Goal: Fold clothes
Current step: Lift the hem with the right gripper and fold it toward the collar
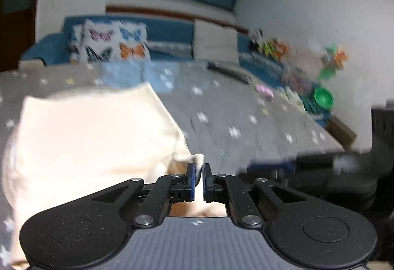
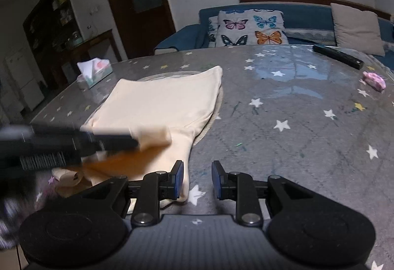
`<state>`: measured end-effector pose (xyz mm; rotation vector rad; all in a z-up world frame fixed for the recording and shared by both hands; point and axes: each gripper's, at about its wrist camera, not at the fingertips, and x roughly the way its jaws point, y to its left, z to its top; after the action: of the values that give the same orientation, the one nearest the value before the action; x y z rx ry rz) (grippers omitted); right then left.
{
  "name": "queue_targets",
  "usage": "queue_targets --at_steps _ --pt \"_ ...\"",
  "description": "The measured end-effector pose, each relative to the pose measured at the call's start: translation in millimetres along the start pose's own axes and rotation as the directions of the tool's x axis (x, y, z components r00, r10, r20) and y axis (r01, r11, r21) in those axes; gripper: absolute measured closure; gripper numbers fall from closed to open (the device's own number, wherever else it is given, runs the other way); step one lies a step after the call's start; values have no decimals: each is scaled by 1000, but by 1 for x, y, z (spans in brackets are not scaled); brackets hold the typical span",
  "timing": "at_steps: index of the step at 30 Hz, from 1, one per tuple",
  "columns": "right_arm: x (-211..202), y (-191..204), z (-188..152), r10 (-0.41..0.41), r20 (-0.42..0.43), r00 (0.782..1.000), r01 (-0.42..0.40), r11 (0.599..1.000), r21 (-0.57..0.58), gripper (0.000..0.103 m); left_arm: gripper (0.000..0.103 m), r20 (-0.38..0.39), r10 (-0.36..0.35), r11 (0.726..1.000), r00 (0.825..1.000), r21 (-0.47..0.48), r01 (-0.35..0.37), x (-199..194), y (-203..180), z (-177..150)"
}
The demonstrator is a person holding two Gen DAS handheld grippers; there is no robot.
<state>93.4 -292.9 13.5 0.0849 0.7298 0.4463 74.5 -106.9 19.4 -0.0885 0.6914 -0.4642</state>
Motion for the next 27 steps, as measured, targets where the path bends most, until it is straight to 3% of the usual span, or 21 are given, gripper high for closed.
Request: queue_targets --at_steps 4,9,13,18,20,22,27 --pt "2 -2 7 25 9 1000 -25 999 33 79 85 -23 -24 1000 999 -1 24 -5 9 -10" --pt "18 11 13 77 0 997 -77 996 34 79 77 22 0 1000 1000 -8 1 -39 32 -12" --pt "39 22 17 91 -28 995 -91 996 19 79 75 56 111 993 992 -41 -109 -57 65 -11" --pt "64 32 18 81 -74 994 -81 997 0 79 78 32 252 962 967 -117 -247 -66 112 -12" --pt "69 35 17 74 -85 994 -76 997 -12 82 78 25 267 957 963 -128 -262 -66 124 -14" --pt "70 40 19 55 -81 995 -58 998 -32 95 78 17 272 955 962 -130 -268 -67 131 -16" --pt "52 53 28 65 16 998 -64 996 -65 99 78 6 319 941 948 -123 -316 -57 134 -22"
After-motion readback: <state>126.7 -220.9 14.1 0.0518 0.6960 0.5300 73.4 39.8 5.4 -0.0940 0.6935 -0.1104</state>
